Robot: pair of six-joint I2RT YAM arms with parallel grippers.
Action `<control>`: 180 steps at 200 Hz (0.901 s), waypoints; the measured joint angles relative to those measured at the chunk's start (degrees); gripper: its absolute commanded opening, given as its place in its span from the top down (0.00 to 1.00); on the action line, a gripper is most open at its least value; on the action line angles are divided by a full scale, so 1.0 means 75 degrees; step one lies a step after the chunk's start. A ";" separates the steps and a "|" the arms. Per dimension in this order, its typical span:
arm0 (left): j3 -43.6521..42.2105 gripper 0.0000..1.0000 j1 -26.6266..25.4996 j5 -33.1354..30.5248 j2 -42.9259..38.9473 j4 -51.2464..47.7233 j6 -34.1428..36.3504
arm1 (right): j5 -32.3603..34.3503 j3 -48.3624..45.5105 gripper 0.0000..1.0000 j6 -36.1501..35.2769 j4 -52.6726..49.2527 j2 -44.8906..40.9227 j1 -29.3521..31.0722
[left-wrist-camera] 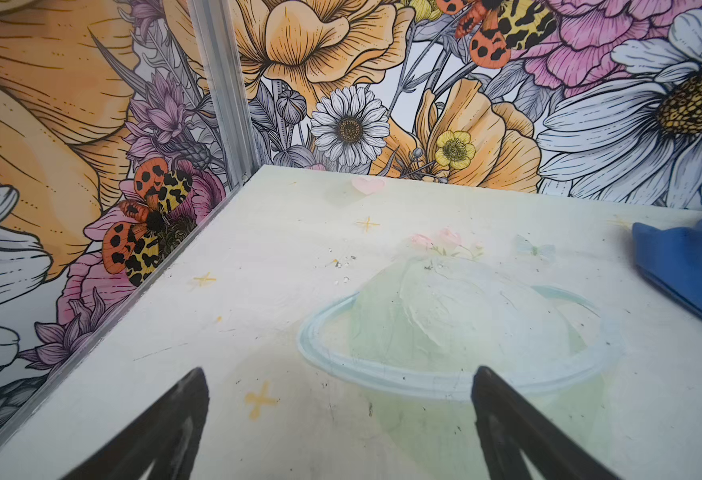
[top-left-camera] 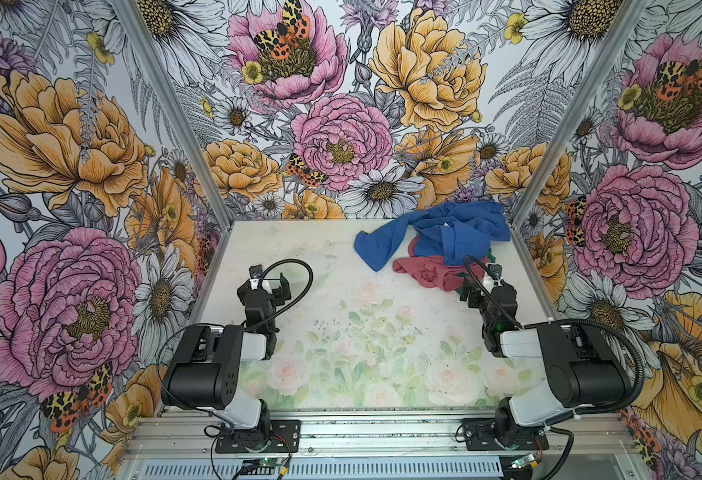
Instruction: Pick out a specific cloth from the pile
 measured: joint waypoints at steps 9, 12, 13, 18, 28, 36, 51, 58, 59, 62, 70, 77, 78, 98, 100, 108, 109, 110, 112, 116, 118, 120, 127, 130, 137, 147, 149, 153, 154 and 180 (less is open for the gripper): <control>0.0000 0.01 0.0000 0.0003 0.0000 0.0000 0.0000 | -0.0003 0.0000 0.00 0.0000 0.0000 0.0000 0.0000; 0.0000 0.01 0.0000 0.0003 0.0000 0.0000 0.0000 | -0.0006 0.0000 0.01 0.0000 0.0000 0.0000 0.0000; 0.0000 0.01 0.0000 0.0003 0.0000 0.0000 0.0000 | -0.0003 0.0000 0.01 0.0000 0.0000 0.0000 0.0000; 0.0000 0.01 0.0000 0.0003 0.0000 0.0000 0.0000 | -0.0003 0.0000 0.01 0.0000 -0.0003 0.0000 0.0000; 0.0000 0.01 0.0000 0.0003 0.0000 0.0000 0.0000 | -0.0006 0.0000 0.01 0.0000 -0.0003 0.0000 0.0000; 0.0000 0.01 0.0000 0.0012 0.0000 0.0000 0.0000 | -0.0006 0.0000 0.01 0.0000 -0.0003 0.0000 0.0000; 0.0000 0.01 0.0044 0.0169 0.0000 0.0000 -0.0006 | -0.0006 0.0000 0.01 0.0000 -0.0006 0.0000 0.0000; 0.0000 0.01 0.0073 0.0233 0.0000 0.0000 -0.0009 | -0.0006 0.0000 0.01 0.0000 -0.0006 0.0000 0.0000; 0.0000 0.01 0.0076 0.0236 0.0000 0.0000 -0.0009 | -0.0006 0.0000 0.01 0.0000 -0.0006 0.0000 0.0000; 0.0000 0.01 0.0096 0.0277 0.0000 0.0000 -0.0020 | -0.0006 0.0000 0.01 0.0000 -0.0006 0.0000 0.0000; 0.0000 0.01 0.0149 0.0382 0.0000 0.0000 -0.0035 | -0.0006 0.0000 0.01 0.0000 -0.0015 0.0000 0.0000; 0.0000 0.01 0.0189 0.0466 0.0000 0.0000 -0.0047 | -0.0006 0.0000 0.01 0.0000 -0.0023 0.0000 0.0000; 0.0000 0.01 0.0195 0.0472 0.0000 0.0000 -0.0050 | -0.0006 0.0000 0.01 0.0003 -0.0023 0.0000 0.0000; 0.0000 0.01 0.0251 0.0629 0.0000 0.0000 -0.0058 | -0.0006 0.0000 0.01 0.0000 -0.0050 0.0000 0.0000; 0.0000 0.01 0.0251 0.0635 0.0000 0.0000 -0.0058 | -0.0006 0.0000 0.01 0.0003 -0.0050 0.0000 0.0000; 0.0000 0.01 0.0251 0.0688 0.0000 0.0000 -0.0058 | -0.0006 0.0000 0.01 0.0000 -0.0052 0.0000 0.0000; 0.0000 0.01 0.0251 0.0688 0.0000 0.0000 -0.0058 | -0.0006 0.0000 0.01 0.0000 -0.0052 0.0000 0.0000; 0.0000 0.01 0.0251 0.0694 0.0000 0.0000 -0.0058 | -0.0006 0.0000 0.00 0.0000 -0.0052 0.0000 0.0000; 0.0000 0.01 0.0251 0.0705 0.0000 0.0000 -0.0058 | -0.0006 0.0000 0.01 0.0000 -0.0052 0.0000 0.0000; 0.0000 0.01 0.0251 0.0720 0.0000 0.0000 -0.0058 | -0.0006 0.0000 0.00 0.0003 -0.0052 0.0000 0.0000; 0.0000 0.01 0.0251 0.0726 0.0000 0.0000 -0.0058 | -0.0006 0.0000 0.01 0.0003 -0.0052 0.0000 0.0000; 0.0000 0.01 0.0251 0.0734 0.0000 0.0000 -0.0058 | -0.0006 0.0000 0.01 0.0000 -0.0052 0.0000 0.0000; 0.0000 0.01 0.0251 0.0752 0.0000 0.0000 -0.0058 | -0.0006 0.0000 0.00 0.0000 -0.0052 0.0000 0.0000; 0.0000 0.01 0.0251 0.0764 0.0000 0.0000 -0.0058 | -0.0006 0.0000 0.01 0.0000 -0.0052 0.0000 0.0000; 0.0000 0.01 0.0251 0.0810 0.0000 -0.0003 -0.0058 | -0.0006 0.0000 0.01 0.0000 -0.0052 0.0000 0.0000; 0.0012 0.01 0.0251 0.0898 0.0000 -0.0032 -0.0055 | -0.0006 0.0000 0.01 0.0000 -0.0052 0.0000 0.0000; 0.0015 0.01 0.0251 0.0924 0.0000 -0.0038 -0.0055 | -0.0006 0.0000 0.00 0.0000 -0.0052 0.0000 0.0000; 0.0020 0.01 0.0251 0.0950 0.0000 -0.0050 -0.0052 | -0.0006 0.0000 0.00 0.0000 -0.0052 0.0000 0.0000; 0.0023 0.01 0.0251 0.0950 0.0000 -0.0052 -0.0055 | -0.0006 0.0000 0.01 0.0000 -0.0052 0.0000 0.0000; 0.0047 0.01 0.0251 0.1043 0.0000 -0.0055 -0.0052 | -0.0003 0.0000 0.01 0.0000 -0.0052 0.0000 0.0000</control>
